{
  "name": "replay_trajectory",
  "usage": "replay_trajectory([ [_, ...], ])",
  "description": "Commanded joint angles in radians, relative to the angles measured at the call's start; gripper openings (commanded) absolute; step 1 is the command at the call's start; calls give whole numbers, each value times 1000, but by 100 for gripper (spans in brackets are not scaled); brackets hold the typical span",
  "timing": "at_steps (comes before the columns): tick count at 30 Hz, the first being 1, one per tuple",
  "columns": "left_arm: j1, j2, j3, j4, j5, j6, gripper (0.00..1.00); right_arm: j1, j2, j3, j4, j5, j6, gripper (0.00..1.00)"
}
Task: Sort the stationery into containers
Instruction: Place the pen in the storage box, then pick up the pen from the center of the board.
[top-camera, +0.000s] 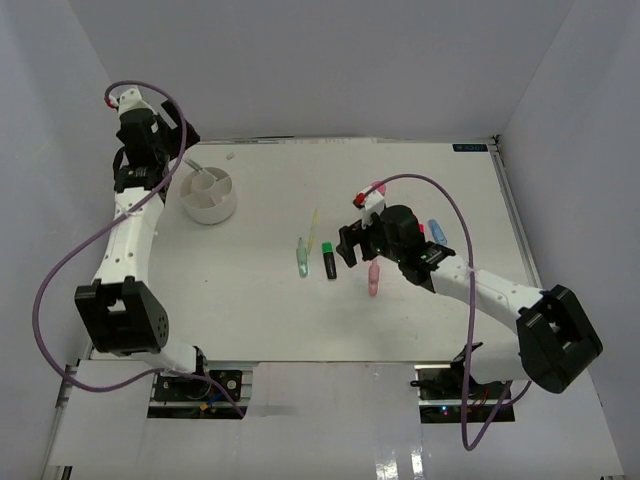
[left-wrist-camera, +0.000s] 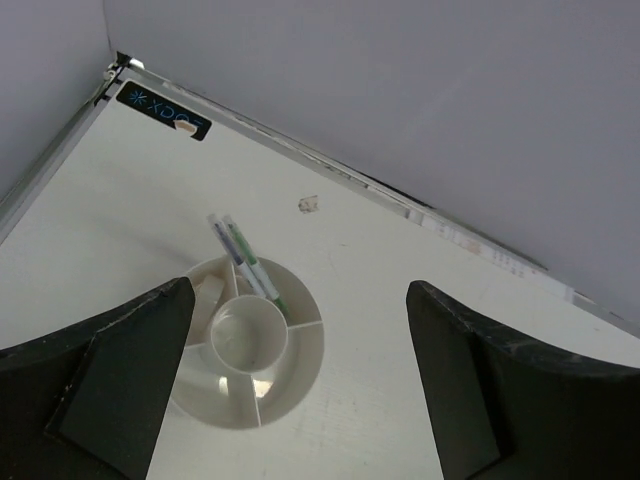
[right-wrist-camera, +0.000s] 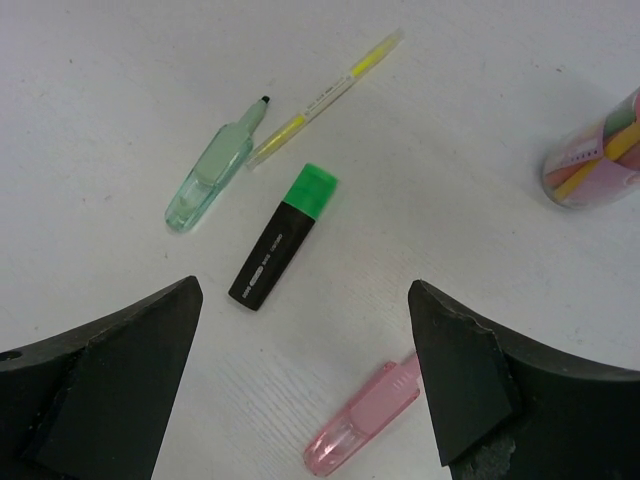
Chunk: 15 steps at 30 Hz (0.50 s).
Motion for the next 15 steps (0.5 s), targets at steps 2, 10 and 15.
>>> replay_trajectory([
  [2, 0, -216, -120, -79, 123, -6, 98, 27, 112, 191, -129, 84, 69, 90],
  [10, -32, -521, -474, -125, 209, 8, 98, 79, 430, 544, -324, 253, 196, 98],
  [15, -50, -676, -660, -82, 155, 29, 98, 108, 630, 730, -435, 344, 291, 91],
])
